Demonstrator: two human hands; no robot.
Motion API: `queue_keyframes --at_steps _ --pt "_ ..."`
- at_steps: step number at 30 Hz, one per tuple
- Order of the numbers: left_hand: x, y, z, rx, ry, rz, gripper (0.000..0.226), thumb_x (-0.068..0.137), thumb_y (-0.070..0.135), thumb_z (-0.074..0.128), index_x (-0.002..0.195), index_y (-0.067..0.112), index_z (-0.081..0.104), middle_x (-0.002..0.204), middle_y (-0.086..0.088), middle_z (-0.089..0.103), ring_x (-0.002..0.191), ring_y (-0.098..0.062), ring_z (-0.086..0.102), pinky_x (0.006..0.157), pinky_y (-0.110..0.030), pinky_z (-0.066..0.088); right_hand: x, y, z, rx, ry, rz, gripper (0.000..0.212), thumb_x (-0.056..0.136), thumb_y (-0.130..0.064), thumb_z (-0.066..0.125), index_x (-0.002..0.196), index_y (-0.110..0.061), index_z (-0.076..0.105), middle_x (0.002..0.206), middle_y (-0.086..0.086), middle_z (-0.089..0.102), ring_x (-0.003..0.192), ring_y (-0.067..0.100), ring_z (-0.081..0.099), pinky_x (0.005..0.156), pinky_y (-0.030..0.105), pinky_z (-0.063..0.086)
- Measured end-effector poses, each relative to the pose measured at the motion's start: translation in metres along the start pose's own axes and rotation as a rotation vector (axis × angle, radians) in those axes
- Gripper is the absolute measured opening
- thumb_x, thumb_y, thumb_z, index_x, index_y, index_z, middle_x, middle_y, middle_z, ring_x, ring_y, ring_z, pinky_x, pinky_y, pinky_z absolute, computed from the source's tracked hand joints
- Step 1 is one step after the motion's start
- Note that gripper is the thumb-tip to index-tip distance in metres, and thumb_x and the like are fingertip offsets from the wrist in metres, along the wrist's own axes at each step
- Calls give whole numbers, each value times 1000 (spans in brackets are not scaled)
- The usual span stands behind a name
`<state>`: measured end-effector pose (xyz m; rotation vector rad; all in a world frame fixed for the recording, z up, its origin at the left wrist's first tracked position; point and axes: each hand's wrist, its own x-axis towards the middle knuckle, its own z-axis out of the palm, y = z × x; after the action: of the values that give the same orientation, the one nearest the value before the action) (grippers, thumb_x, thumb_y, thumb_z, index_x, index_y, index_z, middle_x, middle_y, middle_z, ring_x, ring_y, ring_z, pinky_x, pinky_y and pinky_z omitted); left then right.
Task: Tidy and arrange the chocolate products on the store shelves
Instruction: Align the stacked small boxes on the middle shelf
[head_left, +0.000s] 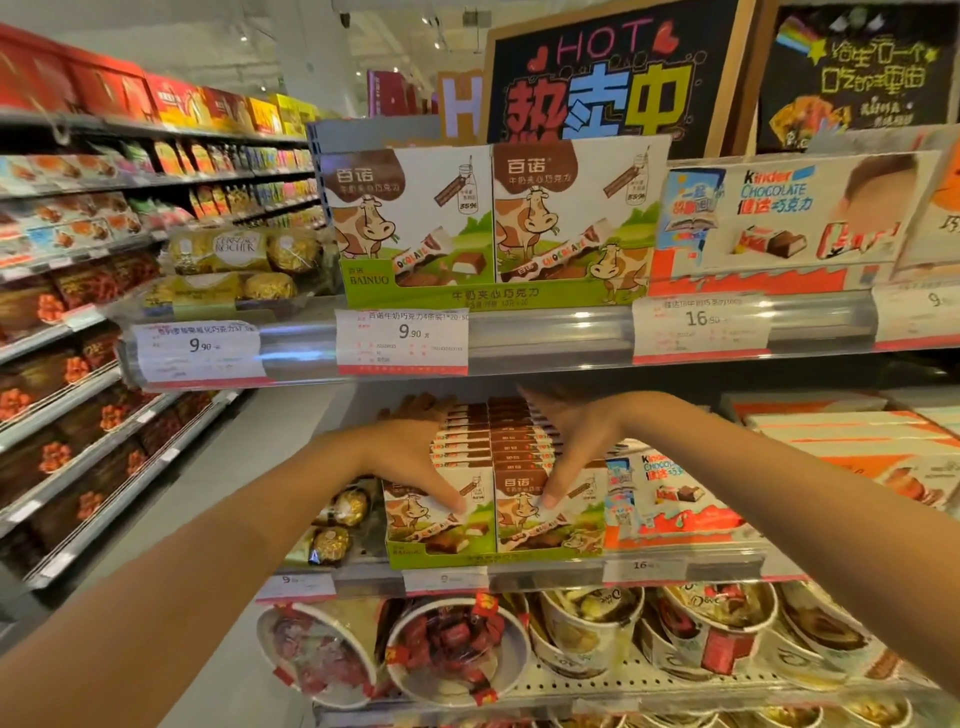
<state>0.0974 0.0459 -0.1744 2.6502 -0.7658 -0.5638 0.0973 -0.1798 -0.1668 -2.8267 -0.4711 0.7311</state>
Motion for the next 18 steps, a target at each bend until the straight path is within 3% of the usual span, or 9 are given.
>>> queue_keyframes --at_steps 5,7,9,12,18 --pt "-14 9 8 115 80 40 72 67 39 81 123 28 39 115 15 50 108 -5 48 92 -18 38 -3 0 7 -47 40 -29 133 59 -52 81 147 -24 -15 157 -3 -9 145 21 -8 118 44 8" --pt "-18 11 11 130 126 29 73 65 41 81 121 25 37 111 16 48 109 -7 48 87 -16 37 -6 -2 9 -9 44 -69 125 65 -45 80 148 -19 -9 157 1 3 145 22 2 116 39 12" --pt "-19 12 12 118 154 19 75 63 42 83 121 24 39 107 13 51 103 -8 51 80 -15 38 -8 -2 12 62 71 -115 114 69 -36 80 148 -16 0 151 1 26 141 22 23 112 33 23" --pt "-20 14 11 103 146 7 76 63 39 83 124 22 42 109 10 55 103 -10 54 76 -10 38 -9 0 19 156 131 -159 111 65 -32 83 145 -19 8 137 -1 46 126 18 45 106 34 39" --pt "-17 9 15 182 138 -23 88 57 51 82 129 25 37 113 9 49 109 -13 45 90 -27 39 -10 -1 26 138 168 -200 101 65 -36 83 141 -24 18 134 -4 43 125 16 43 106 34 38"
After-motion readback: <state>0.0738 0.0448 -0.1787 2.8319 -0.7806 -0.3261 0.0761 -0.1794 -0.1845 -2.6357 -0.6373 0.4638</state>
